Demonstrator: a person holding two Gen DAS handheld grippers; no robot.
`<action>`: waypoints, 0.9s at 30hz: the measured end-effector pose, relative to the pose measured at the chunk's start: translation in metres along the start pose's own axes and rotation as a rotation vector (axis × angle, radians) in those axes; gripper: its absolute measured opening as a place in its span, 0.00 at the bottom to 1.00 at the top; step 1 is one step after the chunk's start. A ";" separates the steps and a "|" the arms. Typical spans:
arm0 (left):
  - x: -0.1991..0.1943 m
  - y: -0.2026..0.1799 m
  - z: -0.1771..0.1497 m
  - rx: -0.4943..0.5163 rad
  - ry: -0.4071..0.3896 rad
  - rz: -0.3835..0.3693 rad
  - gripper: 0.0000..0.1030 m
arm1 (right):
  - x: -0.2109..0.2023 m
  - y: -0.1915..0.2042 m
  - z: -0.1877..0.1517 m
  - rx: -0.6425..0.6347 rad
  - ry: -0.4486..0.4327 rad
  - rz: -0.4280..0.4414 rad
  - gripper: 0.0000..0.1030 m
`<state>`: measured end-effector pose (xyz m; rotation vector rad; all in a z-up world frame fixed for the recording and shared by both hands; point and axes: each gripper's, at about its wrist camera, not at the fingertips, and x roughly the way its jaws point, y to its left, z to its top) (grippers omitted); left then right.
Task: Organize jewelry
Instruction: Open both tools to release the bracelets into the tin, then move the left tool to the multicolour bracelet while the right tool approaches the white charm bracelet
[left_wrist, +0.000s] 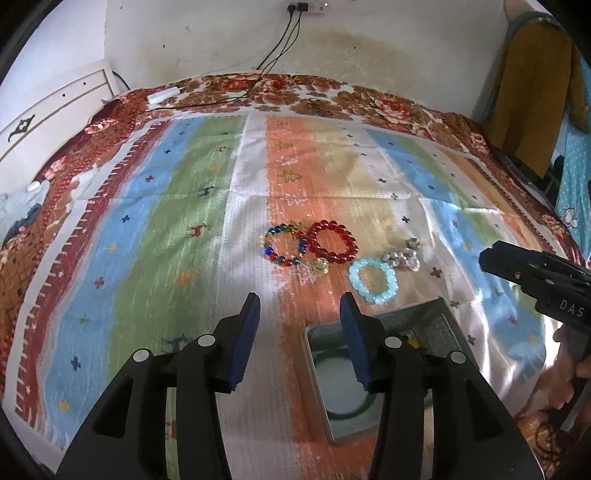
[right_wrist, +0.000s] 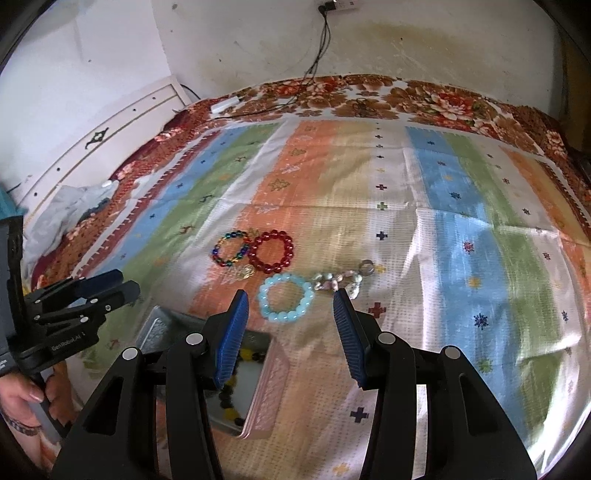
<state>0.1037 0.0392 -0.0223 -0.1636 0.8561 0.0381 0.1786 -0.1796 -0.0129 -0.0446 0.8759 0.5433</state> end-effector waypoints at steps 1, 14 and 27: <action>0.002 0.001 0.002 -0.002 0.004 0.001 0.45 | 0.003 -0.002 0.002 0.003 0.005 -0.003 0.46; 0.038 0.013 0.030 -0.006 0.054 0.024 0.49 | 0.033 -0.019 0.022 -0.003 0.065 -0.046 0.46; 0.077 0.025 0.053 -0.047 0.126 0.027 0.50 | 0.063 -0.043 0.035 0.033 0.138 -0.053 0.46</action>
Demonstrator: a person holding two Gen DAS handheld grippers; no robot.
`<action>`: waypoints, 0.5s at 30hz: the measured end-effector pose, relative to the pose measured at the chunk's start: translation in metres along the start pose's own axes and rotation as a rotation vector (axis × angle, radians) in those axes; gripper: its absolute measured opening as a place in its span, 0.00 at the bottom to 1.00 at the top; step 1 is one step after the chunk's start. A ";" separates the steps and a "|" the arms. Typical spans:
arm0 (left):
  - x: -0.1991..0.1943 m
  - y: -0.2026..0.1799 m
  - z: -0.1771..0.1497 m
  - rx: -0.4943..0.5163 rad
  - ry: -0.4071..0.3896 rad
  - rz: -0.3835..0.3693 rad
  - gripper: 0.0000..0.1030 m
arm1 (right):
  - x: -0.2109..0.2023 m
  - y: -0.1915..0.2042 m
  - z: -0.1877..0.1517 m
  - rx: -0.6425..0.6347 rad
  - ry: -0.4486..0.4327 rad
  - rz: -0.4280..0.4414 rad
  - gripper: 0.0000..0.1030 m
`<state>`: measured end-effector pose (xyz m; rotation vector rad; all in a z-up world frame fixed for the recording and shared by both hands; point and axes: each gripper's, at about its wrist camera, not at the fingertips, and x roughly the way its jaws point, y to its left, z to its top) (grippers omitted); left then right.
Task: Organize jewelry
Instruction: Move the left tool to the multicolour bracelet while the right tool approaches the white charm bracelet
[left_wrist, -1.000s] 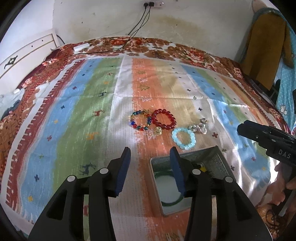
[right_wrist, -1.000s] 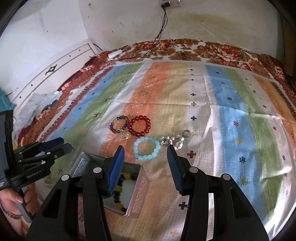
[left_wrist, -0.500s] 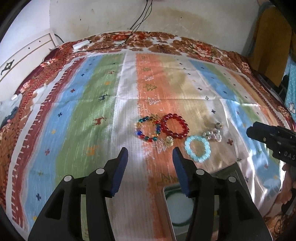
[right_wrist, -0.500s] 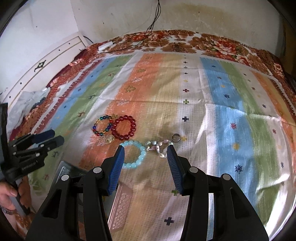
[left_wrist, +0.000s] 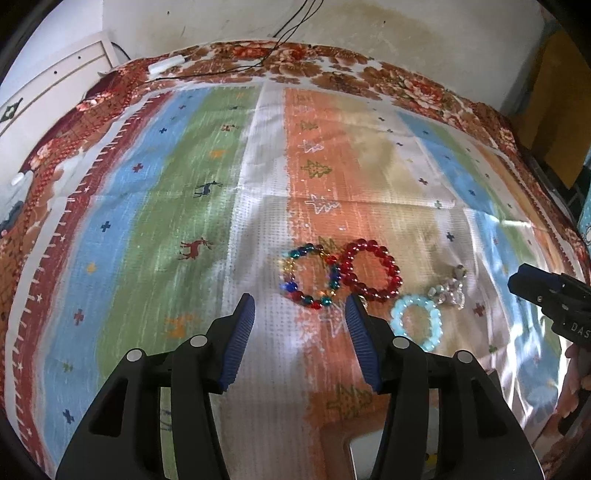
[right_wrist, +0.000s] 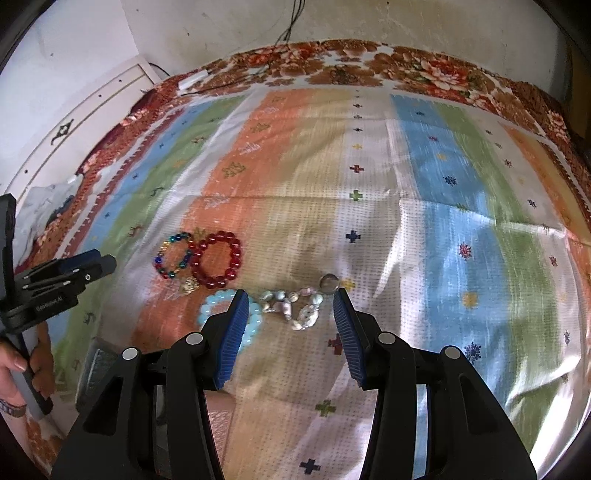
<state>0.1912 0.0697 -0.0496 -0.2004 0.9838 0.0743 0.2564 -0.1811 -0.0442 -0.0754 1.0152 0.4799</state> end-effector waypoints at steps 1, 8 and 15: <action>0.003 0.000 0.001 0.002 0.005 0.001 0.50 | 0.002 0.000 0.000 0.000 0.005 0.000 0.46; 0.015 -0.004 0.007 0.030 0.029 0.007 0.52 | 0.016 -0.003 0.005 -0.003 0.037 -0.015 0.46; 0.031 -0.002 0.013 0.035 0.062 0.017 0.53 | 0.029 -0.013 0.010 0.038 0.060 -0.003 0.46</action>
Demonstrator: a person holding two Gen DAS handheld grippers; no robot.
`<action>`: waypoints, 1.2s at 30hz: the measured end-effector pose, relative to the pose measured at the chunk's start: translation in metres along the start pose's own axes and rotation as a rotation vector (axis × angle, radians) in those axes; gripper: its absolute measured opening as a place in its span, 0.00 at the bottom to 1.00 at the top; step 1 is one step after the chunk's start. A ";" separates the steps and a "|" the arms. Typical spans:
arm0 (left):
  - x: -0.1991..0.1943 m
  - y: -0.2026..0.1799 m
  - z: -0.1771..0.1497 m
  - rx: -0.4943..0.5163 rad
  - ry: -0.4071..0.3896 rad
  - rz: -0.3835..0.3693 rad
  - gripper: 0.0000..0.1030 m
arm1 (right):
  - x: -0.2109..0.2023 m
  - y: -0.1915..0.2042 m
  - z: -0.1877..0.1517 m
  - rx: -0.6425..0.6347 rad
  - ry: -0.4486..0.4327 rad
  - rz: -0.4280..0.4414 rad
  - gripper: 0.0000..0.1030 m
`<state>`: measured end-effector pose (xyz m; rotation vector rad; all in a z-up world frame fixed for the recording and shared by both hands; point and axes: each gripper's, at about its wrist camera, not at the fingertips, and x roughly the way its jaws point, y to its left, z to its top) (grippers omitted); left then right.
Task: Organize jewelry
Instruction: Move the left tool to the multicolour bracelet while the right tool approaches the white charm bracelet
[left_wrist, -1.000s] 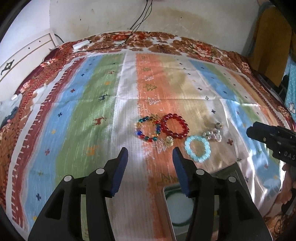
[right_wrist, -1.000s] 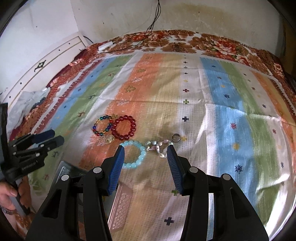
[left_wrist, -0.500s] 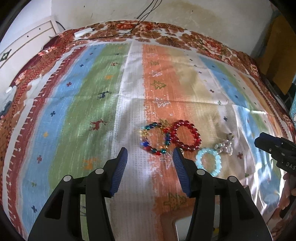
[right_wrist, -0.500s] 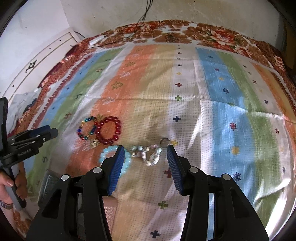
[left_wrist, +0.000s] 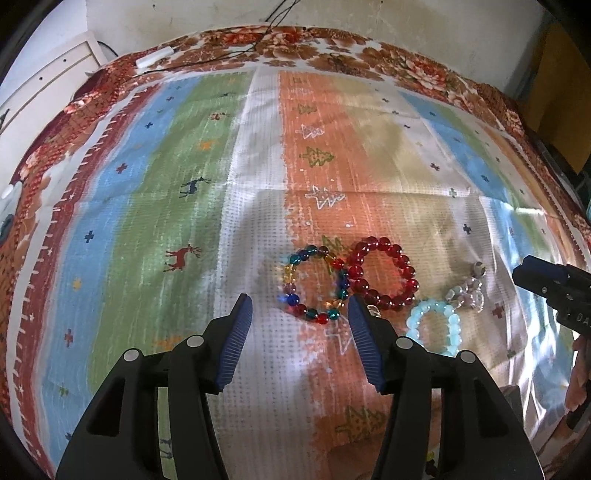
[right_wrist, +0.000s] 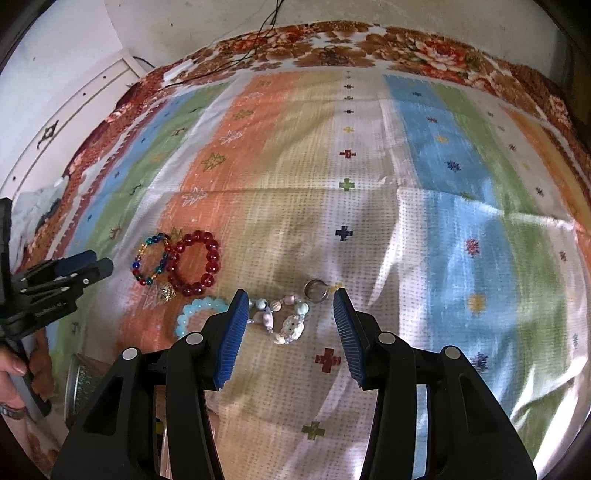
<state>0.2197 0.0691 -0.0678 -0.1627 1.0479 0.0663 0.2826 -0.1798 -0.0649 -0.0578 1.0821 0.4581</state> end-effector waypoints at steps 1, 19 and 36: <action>0.003 0.001 0.002 -0.003 0.007 -0.001 0.53 | 0.002 0.000 0.001 0.000 0.006 -0.002 0.46; 0.037 0.001 0.015 0.010 0.074 0.005 0.54 | 0.040 -0.010 0.011 0.002 0.102 -0.066 0.46; 0.058 -0.002 0.019 0.047 0.118 0.039 0.54 | 0.066 -0.012 0.016 -0.010 0.161 -0.102 0.46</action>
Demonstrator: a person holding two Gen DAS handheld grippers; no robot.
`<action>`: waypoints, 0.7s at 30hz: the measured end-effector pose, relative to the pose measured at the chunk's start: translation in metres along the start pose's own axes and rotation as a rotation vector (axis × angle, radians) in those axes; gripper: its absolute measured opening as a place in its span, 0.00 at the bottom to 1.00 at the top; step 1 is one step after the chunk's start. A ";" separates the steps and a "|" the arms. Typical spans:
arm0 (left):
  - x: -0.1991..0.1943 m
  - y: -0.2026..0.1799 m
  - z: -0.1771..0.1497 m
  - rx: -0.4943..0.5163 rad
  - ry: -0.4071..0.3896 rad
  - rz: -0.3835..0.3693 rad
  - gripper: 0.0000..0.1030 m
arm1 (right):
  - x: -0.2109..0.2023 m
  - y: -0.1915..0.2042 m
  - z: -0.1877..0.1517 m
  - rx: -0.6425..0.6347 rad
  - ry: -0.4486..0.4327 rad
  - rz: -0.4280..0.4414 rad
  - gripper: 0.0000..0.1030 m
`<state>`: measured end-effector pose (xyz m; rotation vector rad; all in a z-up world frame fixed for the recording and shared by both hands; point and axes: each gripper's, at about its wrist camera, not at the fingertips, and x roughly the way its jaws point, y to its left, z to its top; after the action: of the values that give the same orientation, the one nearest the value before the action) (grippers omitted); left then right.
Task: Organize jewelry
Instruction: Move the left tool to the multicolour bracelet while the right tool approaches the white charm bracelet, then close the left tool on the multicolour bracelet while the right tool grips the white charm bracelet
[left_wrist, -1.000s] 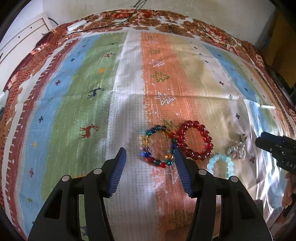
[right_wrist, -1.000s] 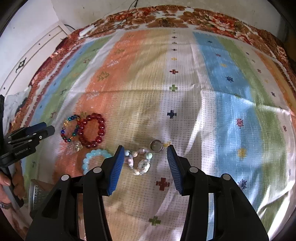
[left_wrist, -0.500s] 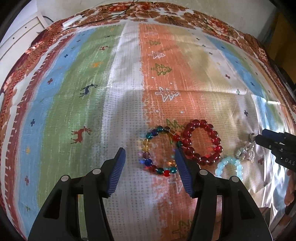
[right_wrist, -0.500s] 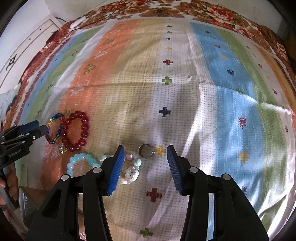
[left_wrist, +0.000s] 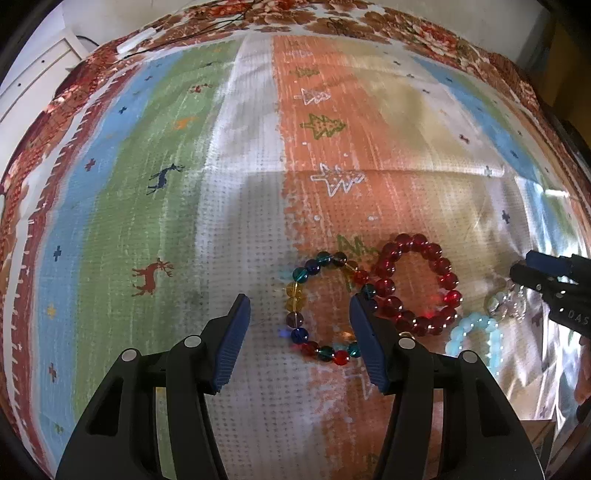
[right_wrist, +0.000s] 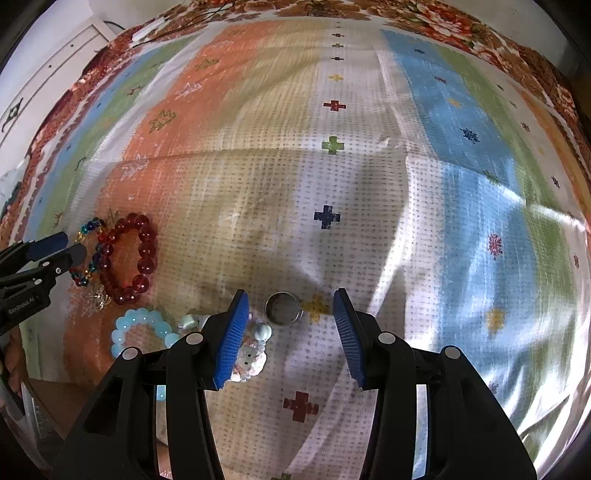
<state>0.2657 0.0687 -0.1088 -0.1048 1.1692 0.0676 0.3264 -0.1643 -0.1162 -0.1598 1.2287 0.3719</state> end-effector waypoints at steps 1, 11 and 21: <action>0.002 0.000 0.000 0.002 0.006 0.006 0.54 | 0.001 0.000 0.000 -0.001 0.000 0.000 0.46; 0.007 -0.003 -0.002 0.027 0.010 0.049 0.47 | 0.001 0.001 -0.001 -0.011 -0.001 -0.002 0.46; 0.006 -0.006 -0.005 0.063 0.004 0.057 0.09 | 0.001 0.006 -0.003 -0.026 0.002 0.035 0.20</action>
<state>0.2641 0.0622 -0.1154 -0.0160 1.1775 0.0814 0.3217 -0.1600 -0.1174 -0.1615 1.2302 0.4185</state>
